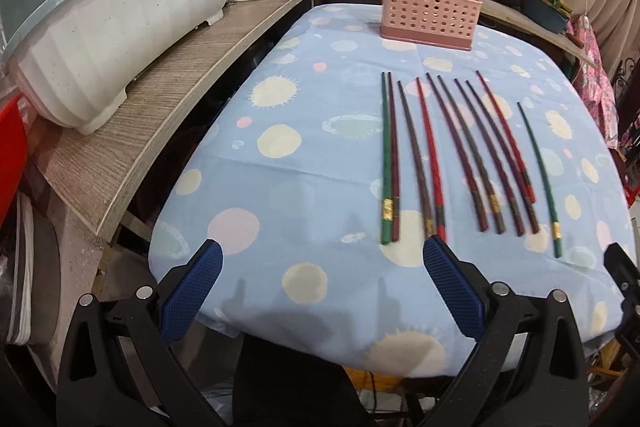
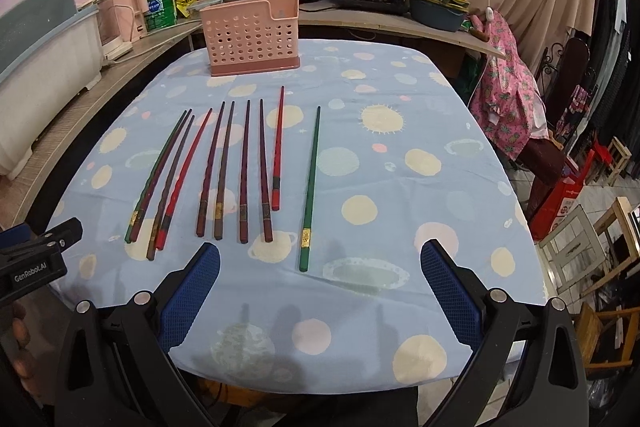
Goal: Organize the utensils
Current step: 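Close the left tool on a green chopstick while the right tool grasps the other green chopstick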
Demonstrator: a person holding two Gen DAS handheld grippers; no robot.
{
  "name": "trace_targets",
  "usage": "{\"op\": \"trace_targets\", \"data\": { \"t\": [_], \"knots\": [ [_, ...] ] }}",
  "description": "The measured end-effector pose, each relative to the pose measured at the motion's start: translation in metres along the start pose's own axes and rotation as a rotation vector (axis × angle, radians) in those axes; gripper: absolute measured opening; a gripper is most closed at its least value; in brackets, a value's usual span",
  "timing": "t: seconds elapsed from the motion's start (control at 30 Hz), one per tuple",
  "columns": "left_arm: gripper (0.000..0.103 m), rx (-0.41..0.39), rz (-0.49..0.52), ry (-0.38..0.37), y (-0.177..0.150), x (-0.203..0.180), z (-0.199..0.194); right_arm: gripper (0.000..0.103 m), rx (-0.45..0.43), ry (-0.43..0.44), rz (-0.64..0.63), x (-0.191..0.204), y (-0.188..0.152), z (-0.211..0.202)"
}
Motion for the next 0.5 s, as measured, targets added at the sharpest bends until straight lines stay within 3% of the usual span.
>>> {"op": "trace_targets", "data": {
  "t": [0.5],
  "knots": [
    [0.092, 0.034, 0.022, -0.023, 0.034, -0.013, 0.071, 0.096, 0.027, -0.029, -0.008, -0.003, 0.020, 0.034]
  ]
}}
Point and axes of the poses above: each gripper's, at about its wrist camera, not at the fingertips, and z roughly the way its jaws point, x to its left, y to its top, the point moved 8 cm from there along z, roughly the way its jaws point, and after that the axes turned 14 degrees about x, right-handed, at the moved point
